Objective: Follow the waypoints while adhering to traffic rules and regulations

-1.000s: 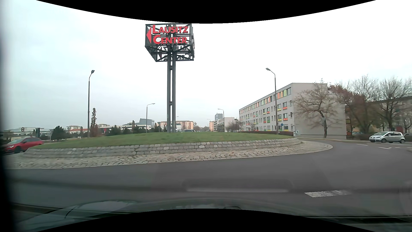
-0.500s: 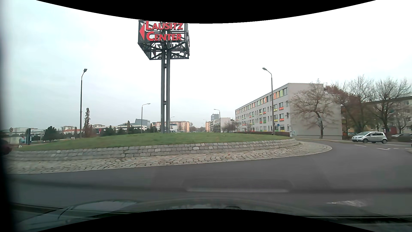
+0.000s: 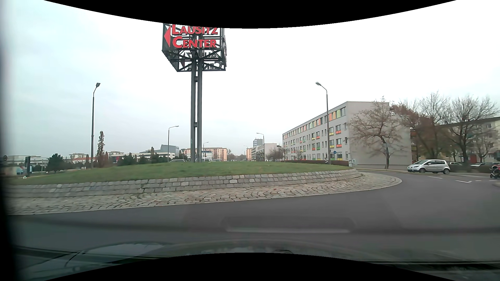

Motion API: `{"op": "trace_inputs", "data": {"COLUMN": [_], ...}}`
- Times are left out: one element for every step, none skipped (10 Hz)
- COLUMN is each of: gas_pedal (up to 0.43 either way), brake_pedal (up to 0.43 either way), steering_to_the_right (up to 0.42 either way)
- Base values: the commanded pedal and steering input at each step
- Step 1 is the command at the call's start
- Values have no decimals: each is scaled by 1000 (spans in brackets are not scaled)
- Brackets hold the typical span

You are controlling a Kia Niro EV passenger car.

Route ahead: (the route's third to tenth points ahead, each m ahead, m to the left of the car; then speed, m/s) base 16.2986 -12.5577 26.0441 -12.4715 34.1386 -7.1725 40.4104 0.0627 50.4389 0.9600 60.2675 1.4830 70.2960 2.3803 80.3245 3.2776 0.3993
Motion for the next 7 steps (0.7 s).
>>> {"op": "trace_inputs", "data": {"gas_pedal": [0, 0, 0, 0, 0, 0, 0], "brake_pedal": [91, 79, 73, 73, 79, 91, 98], "steering_to_the_right": [163, 163, 163, 163, 163, 163, 163]}}
